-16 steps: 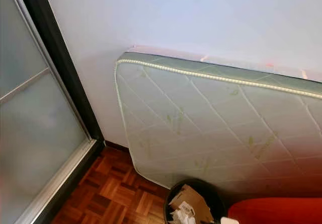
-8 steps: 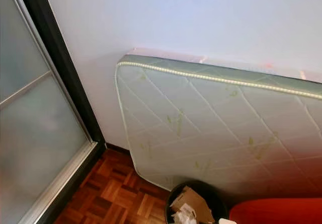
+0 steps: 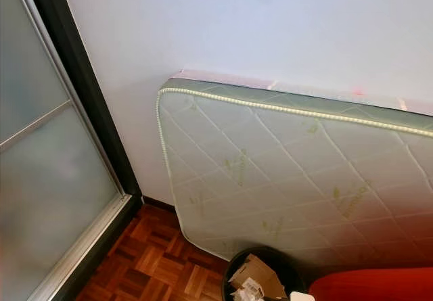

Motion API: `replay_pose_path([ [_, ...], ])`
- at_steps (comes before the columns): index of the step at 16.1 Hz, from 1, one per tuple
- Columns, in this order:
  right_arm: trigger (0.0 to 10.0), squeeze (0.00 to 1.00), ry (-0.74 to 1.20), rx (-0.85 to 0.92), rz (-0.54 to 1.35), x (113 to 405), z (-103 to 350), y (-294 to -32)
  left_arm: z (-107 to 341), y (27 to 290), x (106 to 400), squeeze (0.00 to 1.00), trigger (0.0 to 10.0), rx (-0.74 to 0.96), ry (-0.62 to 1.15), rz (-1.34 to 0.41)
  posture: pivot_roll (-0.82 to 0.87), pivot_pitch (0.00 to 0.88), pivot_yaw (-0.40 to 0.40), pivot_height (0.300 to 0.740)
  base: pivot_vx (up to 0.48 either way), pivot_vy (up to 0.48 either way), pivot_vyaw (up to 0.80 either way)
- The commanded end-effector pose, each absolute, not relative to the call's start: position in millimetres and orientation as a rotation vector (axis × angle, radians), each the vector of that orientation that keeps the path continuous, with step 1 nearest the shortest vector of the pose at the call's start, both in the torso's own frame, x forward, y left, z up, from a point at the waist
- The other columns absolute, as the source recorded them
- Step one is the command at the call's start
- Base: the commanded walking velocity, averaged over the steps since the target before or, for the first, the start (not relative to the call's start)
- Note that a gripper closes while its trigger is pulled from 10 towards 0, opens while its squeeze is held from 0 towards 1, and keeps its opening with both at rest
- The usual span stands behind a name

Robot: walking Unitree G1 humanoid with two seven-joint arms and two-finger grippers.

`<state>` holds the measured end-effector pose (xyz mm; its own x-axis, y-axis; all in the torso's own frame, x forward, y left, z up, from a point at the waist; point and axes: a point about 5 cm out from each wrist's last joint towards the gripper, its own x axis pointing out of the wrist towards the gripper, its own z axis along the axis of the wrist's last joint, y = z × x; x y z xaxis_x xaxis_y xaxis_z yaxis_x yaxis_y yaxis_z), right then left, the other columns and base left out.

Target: Clean up the room

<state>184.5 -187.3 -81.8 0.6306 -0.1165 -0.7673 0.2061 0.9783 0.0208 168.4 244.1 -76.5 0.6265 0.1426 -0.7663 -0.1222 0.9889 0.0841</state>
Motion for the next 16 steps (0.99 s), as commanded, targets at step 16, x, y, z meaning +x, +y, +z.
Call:
replay_pose_path([
  [16, 10.0, 0.00, 0.946, 0.105, -0.197, 158, -91, -209, -80, 246, 160, 0.00, 10.0, 0.014, 0.912, 0.166, 0.02, 0.142, 0.013, 0.740, -0.138, 0.000, 0.00],
])
